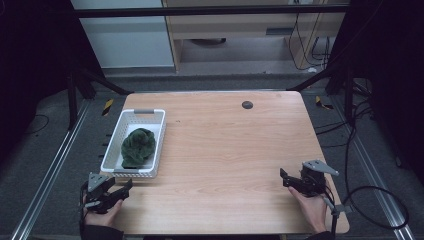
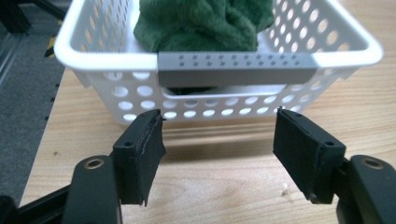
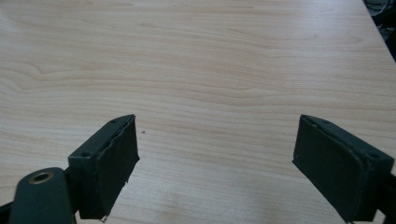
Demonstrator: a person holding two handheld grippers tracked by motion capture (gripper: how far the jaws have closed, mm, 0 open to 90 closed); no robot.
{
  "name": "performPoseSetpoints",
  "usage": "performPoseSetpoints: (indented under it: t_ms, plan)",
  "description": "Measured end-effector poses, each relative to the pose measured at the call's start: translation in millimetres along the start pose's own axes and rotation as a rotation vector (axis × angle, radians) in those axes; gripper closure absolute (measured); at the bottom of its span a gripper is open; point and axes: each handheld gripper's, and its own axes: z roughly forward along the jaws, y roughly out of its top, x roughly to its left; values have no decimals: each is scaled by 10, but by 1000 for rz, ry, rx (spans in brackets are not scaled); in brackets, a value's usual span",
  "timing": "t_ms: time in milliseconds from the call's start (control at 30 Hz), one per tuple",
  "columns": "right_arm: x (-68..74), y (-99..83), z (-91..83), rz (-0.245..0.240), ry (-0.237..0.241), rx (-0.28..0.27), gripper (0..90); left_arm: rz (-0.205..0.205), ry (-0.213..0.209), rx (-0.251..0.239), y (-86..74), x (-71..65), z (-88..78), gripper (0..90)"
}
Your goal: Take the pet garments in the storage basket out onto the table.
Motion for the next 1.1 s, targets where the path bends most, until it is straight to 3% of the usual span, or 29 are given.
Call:
performPoseSetpoints:
  t_ms: [567,900,1100]
  plan:
    - [121,-49,-70,-46,32,-7,159,-7,-62,-48,106,-29,-181,295]
    - [138,-42,-73,-65,36,-4,153,0,-64,-87,256,-13,-294,272]
    - [102,-41,-78,-54,31,-6,153,18,-89,-100,392,-3,-350,265]
